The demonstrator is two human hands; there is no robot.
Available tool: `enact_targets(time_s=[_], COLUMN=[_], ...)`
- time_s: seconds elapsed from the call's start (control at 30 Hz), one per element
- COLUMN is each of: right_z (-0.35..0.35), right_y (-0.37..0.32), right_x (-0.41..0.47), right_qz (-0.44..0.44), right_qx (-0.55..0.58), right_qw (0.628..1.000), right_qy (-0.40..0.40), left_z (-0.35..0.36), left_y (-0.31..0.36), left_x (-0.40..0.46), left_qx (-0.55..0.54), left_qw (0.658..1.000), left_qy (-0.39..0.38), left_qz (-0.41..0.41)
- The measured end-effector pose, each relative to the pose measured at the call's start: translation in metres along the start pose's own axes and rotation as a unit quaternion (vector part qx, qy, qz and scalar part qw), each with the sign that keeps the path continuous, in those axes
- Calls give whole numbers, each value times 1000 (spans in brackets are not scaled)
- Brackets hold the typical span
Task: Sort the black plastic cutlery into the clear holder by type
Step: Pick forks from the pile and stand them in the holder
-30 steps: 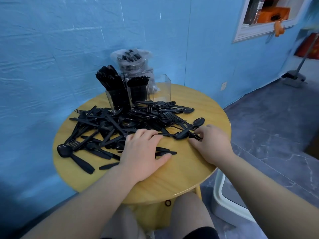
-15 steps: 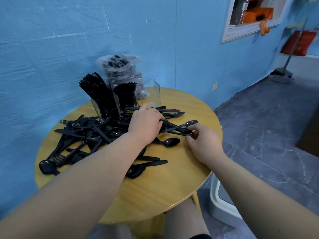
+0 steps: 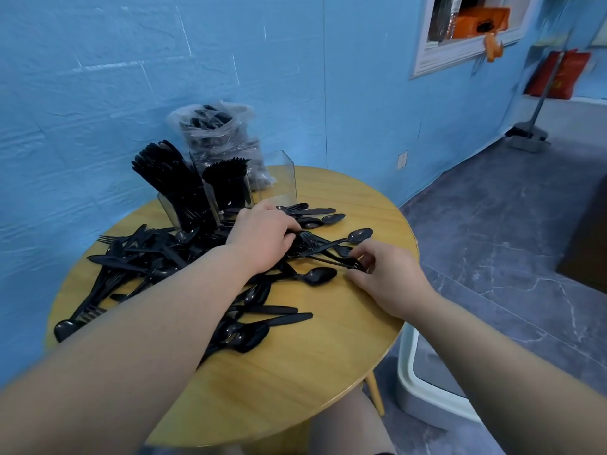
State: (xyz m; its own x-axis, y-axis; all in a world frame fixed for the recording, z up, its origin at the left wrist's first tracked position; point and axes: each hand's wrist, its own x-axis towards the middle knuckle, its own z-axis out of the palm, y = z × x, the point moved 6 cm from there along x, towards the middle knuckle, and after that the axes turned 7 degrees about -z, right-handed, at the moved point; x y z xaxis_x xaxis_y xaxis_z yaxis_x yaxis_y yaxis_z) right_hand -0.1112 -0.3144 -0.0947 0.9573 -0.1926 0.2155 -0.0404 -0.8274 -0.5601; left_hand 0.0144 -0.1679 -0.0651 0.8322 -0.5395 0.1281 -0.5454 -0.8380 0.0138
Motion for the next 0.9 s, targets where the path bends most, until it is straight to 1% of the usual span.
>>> enact_targets(time_s=[0.1, 0.17, 0.23, 0.33, 0.4, 0.47, 0.57, 0.7, 0.77, 0.83, 0.9], right_z=[-2, -3, -4, -3, -4, -5, -10, -11, -14, -17, -18], right_y=[4, 6, 5, 3, 4, 8, 16, 18, 17, 15, 13], right_x=[-1, 1, 2, 3, 3, 2, 1, 1, 1, 1, 1], right_qz=[8, 12, 15, 11, 7, 13, 39, 58, 66, 67, 62], right_qx=[15, 20, 23, 17, 24, 48, 77, 99, 106, 106, 110], right_qw=[1000, 999, 999, 1000, 1000, 999, 996, 992, 990, 988, 987], right_qy=[21, 33, 30, 7, -2, 5, 36, 52, 72, 92, 95], left_z=[-4, -6, -6, 2, 5, 2, -14, -41, -50, -54, -53], left_y=[6, 10, 12, 14, 17, 20, 26, 27, 25, 21, 14], left_x=[3, 5, 8, 10, 12, 12, 11, 4, -1, -5, -9], left_qx=[4, -1, -9, -12, -8, -11, -36, -91, -119, -135, -139], left_qw=[999, 999, 999, 999, 998, 998, 994, 978, 971, 969, 971], left_qy=[28, 34, 18, -27, -25, 7, 79, 163, 181, 179, 170], left_qz=[14, 23, 31, 46, 53, 56, 64, 88, 103, 101, 93])
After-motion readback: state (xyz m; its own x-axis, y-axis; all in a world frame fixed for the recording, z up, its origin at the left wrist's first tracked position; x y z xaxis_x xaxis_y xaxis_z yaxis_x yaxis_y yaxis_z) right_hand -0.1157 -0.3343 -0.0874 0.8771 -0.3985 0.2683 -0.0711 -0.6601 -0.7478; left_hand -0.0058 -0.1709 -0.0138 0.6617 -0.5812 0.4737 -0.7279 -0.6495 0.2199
